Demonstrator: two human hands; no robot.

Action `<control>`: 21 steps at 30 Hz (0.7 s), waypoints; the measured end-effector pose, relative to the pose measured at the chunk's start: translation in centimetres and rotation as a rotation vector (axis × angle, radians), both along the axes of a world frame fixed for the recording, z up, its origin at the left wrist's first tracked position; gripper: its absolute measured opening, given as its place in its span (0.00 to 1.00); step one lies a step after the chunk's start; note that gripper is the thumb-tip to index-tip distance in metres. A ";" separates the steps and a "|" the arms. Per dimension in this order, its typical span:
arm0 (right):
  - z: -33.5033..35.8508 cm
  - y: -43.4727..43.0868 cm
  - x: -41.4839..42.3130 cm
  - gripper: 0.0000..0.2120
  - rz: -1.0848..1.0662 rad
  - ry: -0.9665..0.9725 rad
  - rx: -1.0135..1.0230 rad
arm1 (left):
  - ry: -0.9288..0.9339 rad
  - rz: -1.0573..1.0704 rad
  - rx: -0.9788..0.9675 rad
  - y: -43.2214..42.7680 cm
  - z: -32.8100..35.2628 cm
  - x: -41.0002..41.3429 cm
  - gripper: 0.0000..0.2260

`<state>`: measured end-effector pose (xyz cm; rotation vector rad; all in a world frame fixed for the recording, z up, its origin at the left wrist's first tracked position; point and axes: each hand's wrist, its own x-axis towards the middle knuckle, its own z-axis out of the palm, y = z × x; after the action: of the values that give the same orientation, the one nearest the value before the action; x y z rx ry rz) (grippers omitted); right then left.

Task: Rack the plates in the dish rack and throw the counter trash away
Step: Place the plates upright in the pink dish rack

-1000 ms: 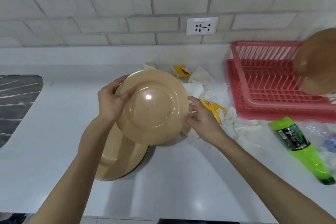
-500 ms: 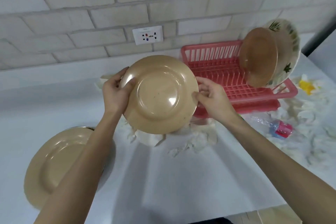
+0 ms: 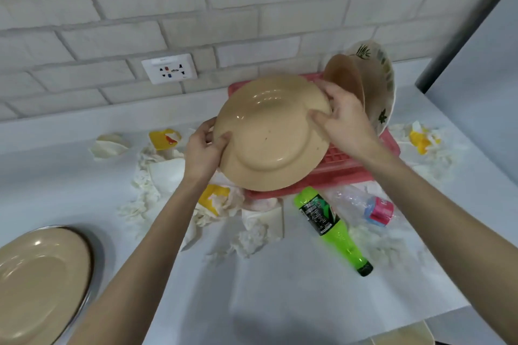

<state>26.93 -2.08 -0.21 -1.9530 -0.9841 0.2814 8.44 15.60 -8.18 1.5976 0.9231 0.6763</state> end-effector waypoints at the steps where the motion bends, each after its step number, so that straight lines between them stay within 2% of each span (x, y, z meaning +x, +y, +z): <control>1: 0.7 -0.1 1.0 0.28 0.001 -0.046 -0.013 | 0.015 -0.027 -0.007 -0.4 -0.1 0.8 0.25; 3: 1.8 -0.3 2.8 0.27 -0.006 -0.144 -0.052 | 0.047 -0.085 -0.029 -1.2 -0.2 2.2 0.27; 6: 3.3 -0.4 4.8 0.28 -0.012 -0.277 -0.110 | 0.047 -0.149 -0.081 -2.4 -0.5 4.2 0.23; 9: 4.4 -0.4 6.7 0.28 -0.035 -0.371 -0.163 | 0.029 -0.203 -0.139 -3.6 -0.7 5.8 0.24; 11: 5.0 -0.3 7.8 0.22 -0.017 -0.416 -0.192 | 0.040 -0.235 -0.136 -4.2 -1.3 6.7 0.24; 13: 5.3 -0.1 8.9 0.13 0.003 -0.434 -0.236 | 0.096 -0.283 -0.057 -4.9 -2.2 7.3 0.23; 18: 6.4 0.6 10.8 0.14 -0.006 -0.531 -0.318 | 0.248 -0.487 0.209 -6.6 -3.4 7.7 0.21; 21: 7.2 1.3 11.1 0.18 -0.026 -0.596 -0.410 | 0.368 -0.619 0.375 -7.0 -3.6 7.9 0.22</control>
<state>38.02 -0.80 6.94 -2.4950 -1.3541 -0.1427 16.29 8.61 -11.74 2.2528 0.5117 0.1170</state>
